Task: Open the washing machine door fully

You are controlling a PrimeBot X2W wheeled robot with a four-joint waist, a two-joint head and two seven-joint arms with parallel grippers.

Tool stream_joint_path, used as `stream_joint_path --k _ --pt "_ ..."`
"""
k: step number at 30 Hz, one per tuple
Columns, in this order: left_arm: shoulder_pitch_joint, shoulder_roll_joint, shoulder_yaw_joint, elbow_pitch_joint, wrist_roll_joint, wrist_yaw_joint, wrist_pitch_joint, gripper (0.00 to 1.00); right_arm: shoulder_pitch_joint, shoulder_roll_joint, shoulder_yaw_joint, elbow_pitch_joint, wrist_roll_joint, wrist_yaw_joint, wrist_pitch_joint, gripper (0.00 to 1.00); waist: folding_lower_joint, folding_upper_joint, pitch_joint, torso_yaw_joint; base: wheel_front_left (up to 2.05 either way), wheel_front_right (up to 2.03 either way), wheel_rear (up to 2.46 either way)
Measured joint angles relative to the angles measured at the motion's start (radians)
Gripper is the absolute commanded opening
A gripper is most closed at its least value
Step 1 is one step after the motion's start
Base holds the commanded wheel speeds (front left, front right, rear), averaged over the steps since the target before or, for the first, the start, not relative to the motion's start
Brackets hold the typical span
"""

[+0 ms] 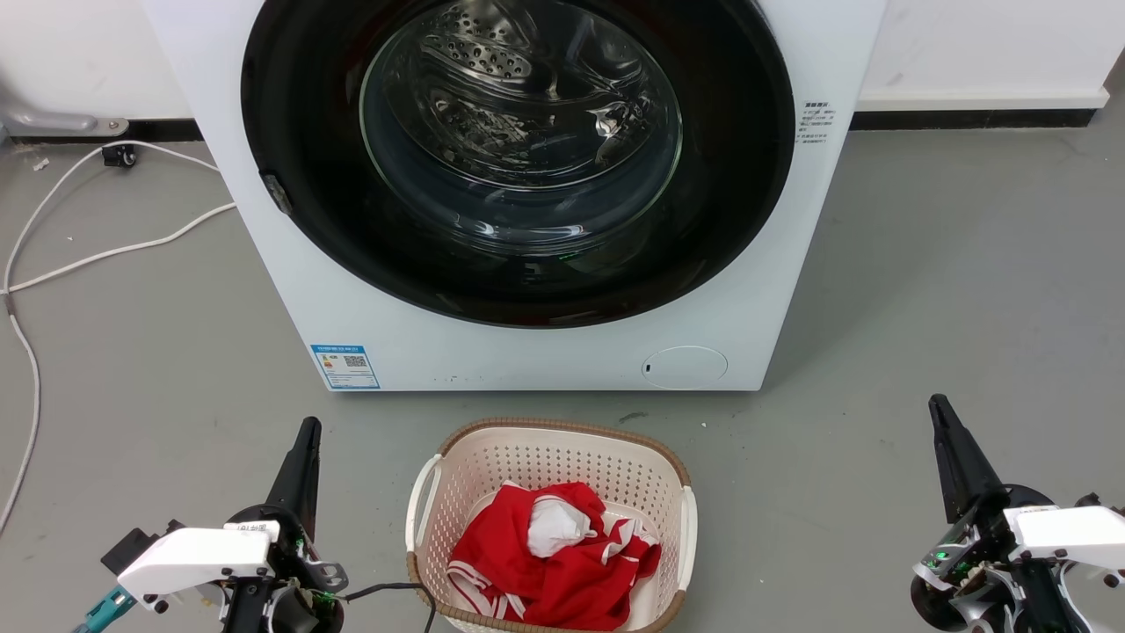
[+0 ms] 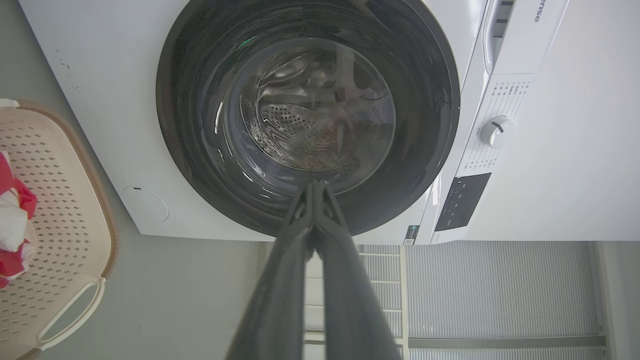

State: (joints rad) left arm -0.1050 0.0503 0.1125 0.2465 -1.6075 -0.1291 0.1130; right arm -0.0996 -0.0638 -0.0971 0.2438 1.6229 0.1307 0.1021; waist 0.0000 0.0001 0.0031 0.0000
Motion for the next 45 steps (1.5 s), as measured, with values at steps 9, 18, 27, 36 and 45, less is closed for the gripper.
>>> stream_joint_path --k 9,18,27,36,45 --pt "0.000 0.000 0.000 0.000 0.000 0.000 0.000 0.00 0.000 0.001 -0.002 0.000 -0.002 0.000 0.001 0.00 0.0000 0.0000 0.000 0.000 0.00 0.00 0.00" --pt "0.023 -0.003 -0.010 0.019 0.000 0.001 -0.004 1.00 0.027 0.005 0.004 0.016 -0.003 0.000 -0.008 1.00 0.0000 0.0000 0.000 0.000 0.00 0.00 0.00" --pt "0.023 -0.003 -0.052 -0.016 0.017 0.001 -0.053 1.00 0.030 0.006 0.022 -0.025 -0.019 0.000 -0.052 1.00 0.0000 0.0000 0.000 0.001 0.00 0.00 0.00" --pt "0.020 -0.002 -0.062 -0.077 0.140 0.001 -0.095 1.00 0.042 0.006 0.027 -0.072 -0.156 0.000 -0.091 1.00 0.0000 0.0000 0.002 0.000 0.00 0.00 0.00" --pt "0.017 -0.002 -0.059 -0.158 0.339 0.001 -0.130 1.00 0.042 0.007 0.046 -0.140 -0.438 0.000 -0.125 1.00 0.0000 0.0000 0.003 -0.001 0.00 0.00 0.00"
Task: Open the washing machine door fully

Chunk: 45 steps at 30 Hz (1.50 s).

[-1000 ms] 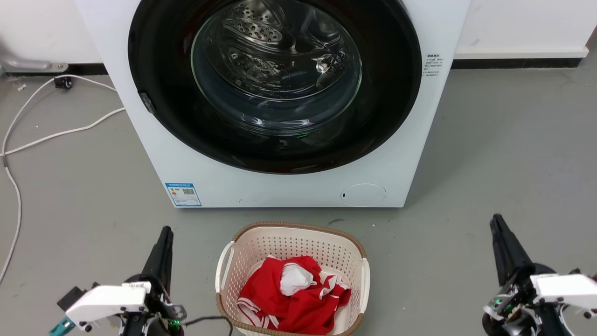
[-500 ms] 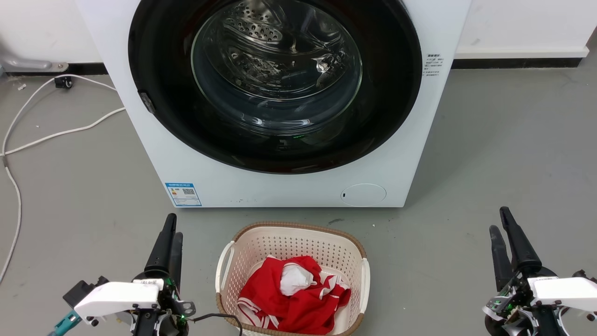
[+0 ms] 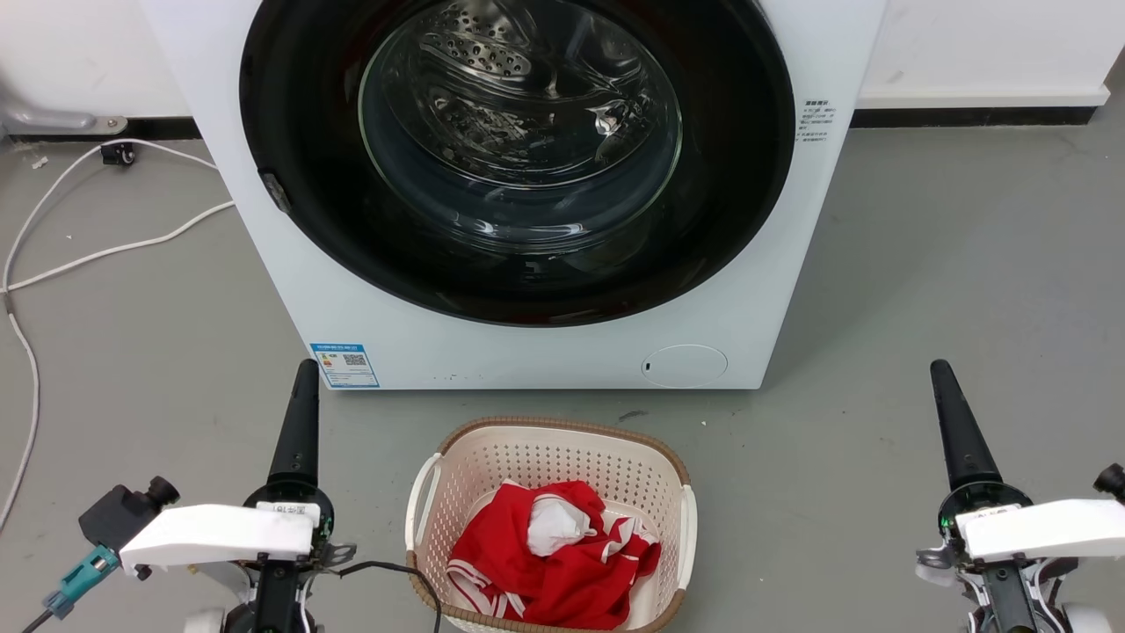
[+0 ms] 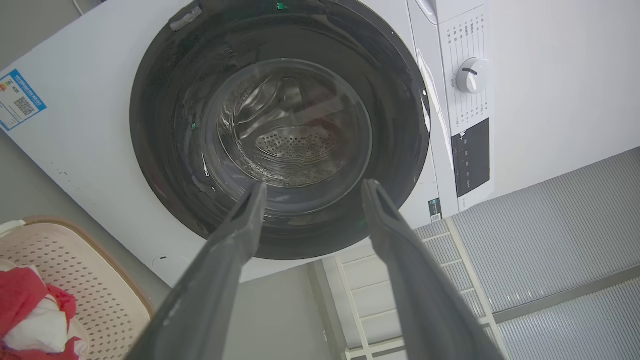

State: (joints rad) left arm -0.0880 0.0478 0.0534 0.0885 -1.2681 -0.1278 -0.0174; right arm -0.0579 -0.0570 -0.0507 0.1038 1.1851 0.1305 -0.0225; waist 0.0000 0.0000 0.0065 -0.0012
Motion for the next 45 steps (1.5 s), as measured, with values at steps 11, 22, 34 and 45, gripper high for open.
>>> stream_joint_path --k 11,22,34,45 --pt "0.000 0.000 -0.012 -0.047 0.246 0.000 -0.039 1.00 0.005 0.001 0.030 -0.049 -0.297 0.000 -0.040 1.00 0.0000 0.0000 0.000 0.001 0.00 0.00 0.00" --pt "0.004 0.000 -0.036 -0.066 0.476 0.009 -0.075 1.00 0.020 0.001 0.043 -0.063 -0.497 0.000 -0.071 1.00 0.0000 0.0000 -0.002 0.005 0.00 0.00 0.00" --pt "0.013 0.002 -0.061 -0.066 0.689 0.023 -0.110 1.00 0.024 0.002 0.048 -0.075 -0.664 0.000 -0.074 1.00 0.0000 0.0000 -0.004 0.006 0.00 0.00 0.00" --pt "0.018 0.015 -0.096 -0.054 0.844 0.035 -0.145 1.00 0.039 0.002 0.042 -0.085 -0.804 0.000 -0.065 1.00 0.0000 0.0000 -0.005 0.008 0.00 0.00 0.00"
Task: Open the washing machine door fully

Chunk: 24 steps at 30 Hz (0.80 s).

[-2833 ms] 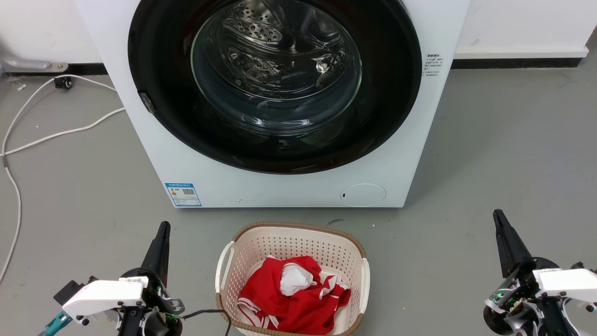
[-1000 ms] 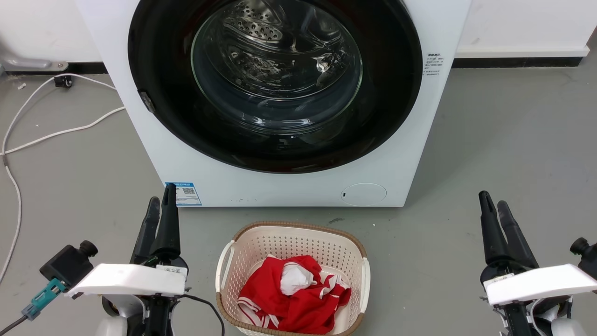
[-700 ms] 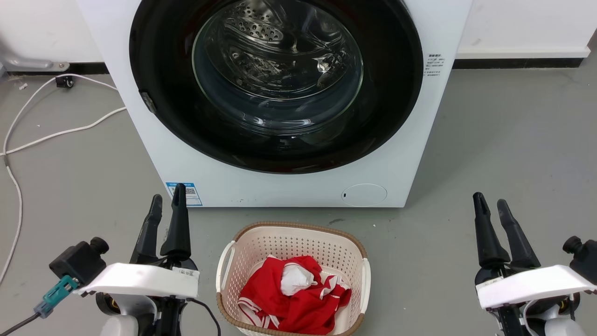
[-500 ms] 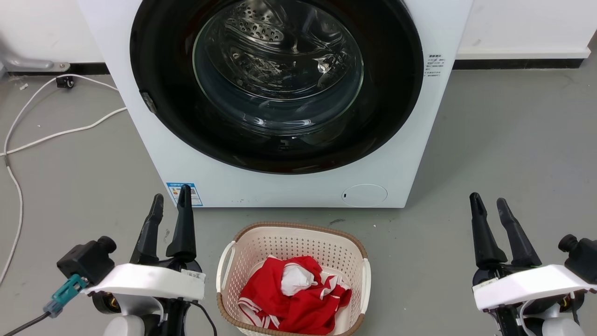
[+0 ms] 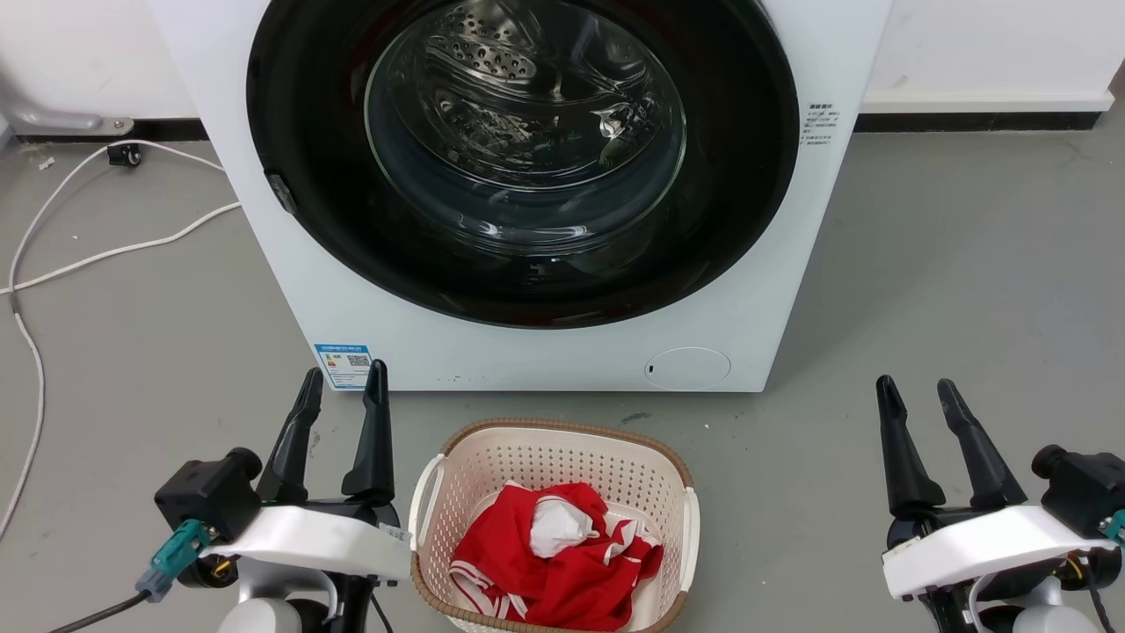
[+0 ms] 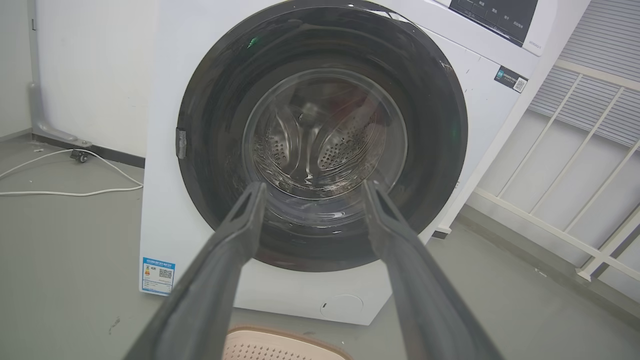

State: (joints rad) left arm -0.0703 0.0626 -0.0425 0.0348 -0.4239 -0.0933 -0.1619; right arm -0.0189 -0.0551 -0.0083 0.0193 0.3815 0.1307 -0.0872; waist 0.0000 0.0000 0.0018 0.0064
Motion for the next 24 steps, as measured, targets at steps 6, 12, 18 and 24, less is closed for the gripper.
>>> stream_joint_path --k 6,12,18,24 --pt "0.000 0.005 -0.012 0.004 0.060 0.012 -0.013 1.00 0.005 0.000 -0.001 -0.005 -0.057 0.000 0.004 1.00 0.0000 0.0000 0.001 0.000 0.00 0.00 0.00" --pt "0.000 0.010 -0.019 0.004 0.115 0.020 -0.027 1.00 0.008 0.001 0.000 -0.012 -0.109 0.000 0.004 1.00 0.0000 0.0000 0.001 0.002 0.00 0.00 0.00" --pt "0.000 0.013 -0.023 0.002 0.158 0.027 -0.040 1.00 0.010 0.001 0.001 -0.019 -0.152 0.000 0.004 1.00 0.0000 0.0000 0.002 0.003 0.00 0.00 0.00" --pt "0.000 0.011 -0.021 -0.002 0.203 0.026 -0.055 1.00 0.018 0.002 0.005 -0.028 -0.205 0.000 0.004 1.00 0.0000 0.0000 0.005 0.004 0.00 0.00 0.00"
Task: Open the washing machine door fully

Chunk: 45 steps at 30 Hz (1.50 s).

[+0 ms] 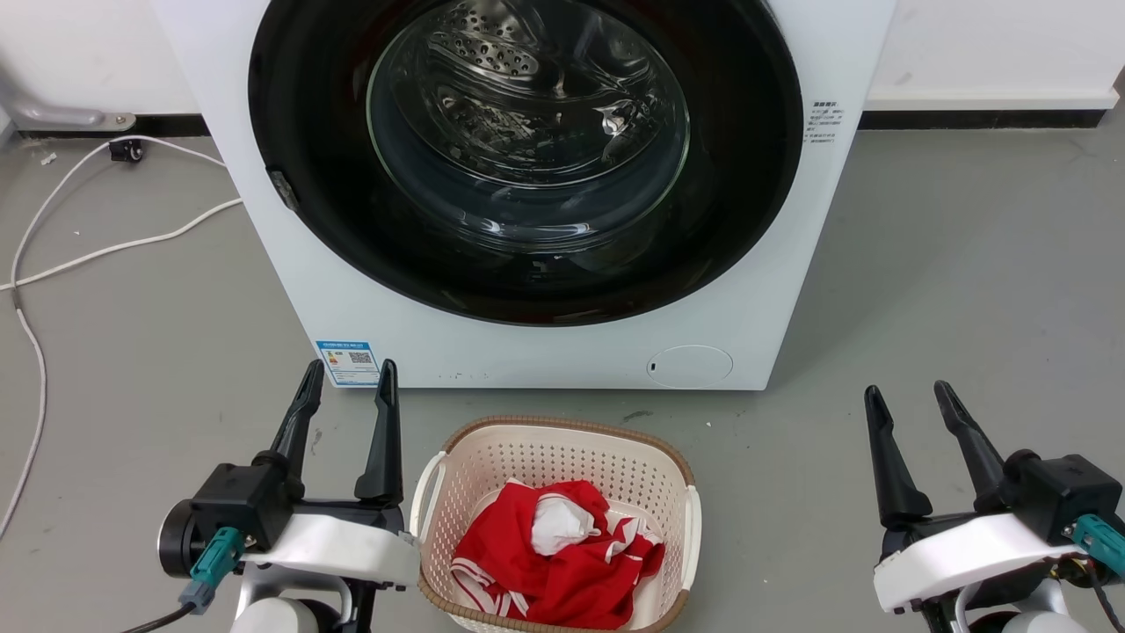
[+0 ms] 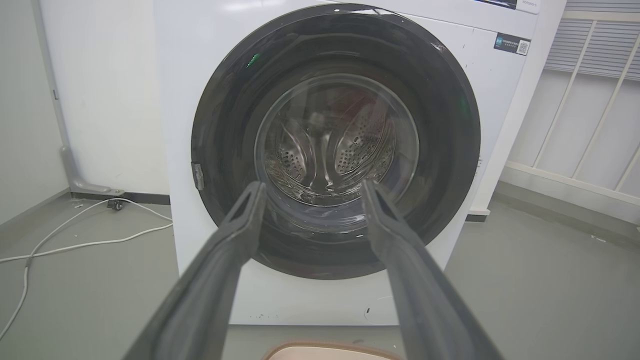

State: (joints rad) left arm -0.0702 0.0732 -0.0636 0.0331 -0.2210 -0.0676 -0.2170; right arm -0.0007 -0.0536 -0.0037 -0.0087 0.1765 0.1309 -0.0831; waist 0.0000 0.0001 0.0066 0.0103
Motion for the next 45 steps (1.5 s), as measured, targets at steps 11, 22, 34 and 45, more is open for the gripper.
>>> stream_joint_path --k 11,22,34,45 --pt "0.002 -0.006 0.000 0.000 0.081 -0.003 -0.024 1.00 0.000 0.001 0.009 -0.009 -0.060 0.000 -0.004 1.00 0.0000 0.0000 0.000 0.000 0.00 0.00 0.00" --pt "0.003 -0.012 -0.002 0.002 0.153 -0.009 -0.042 1.00 0.002 0.001 0.011 -0.016 -0.119 0.000 -0.010 1.00 0.0000 0.0000 0.002 -0.003 0.00 0.00 0.00" --pt "0.003 -0.016 0.002 0.014 0.163 -0.013 -0.045 1.00 0.002 0.001 0.011 -0.012 -0.124 0.000 -0.013 1.00 0.0000 0.0000 0.002 -0.002 0.00 0.00 0.00" --pt "0.003 -0.018 0.006 0.016 0.167 -0.020 -0.045 1.00 0.000 0.001 -0.001 0.002 -0.054 0.000 -0.040 0.00 0.0000 -0.0001 0.009 -0.005 0.00 0.00 0.00"
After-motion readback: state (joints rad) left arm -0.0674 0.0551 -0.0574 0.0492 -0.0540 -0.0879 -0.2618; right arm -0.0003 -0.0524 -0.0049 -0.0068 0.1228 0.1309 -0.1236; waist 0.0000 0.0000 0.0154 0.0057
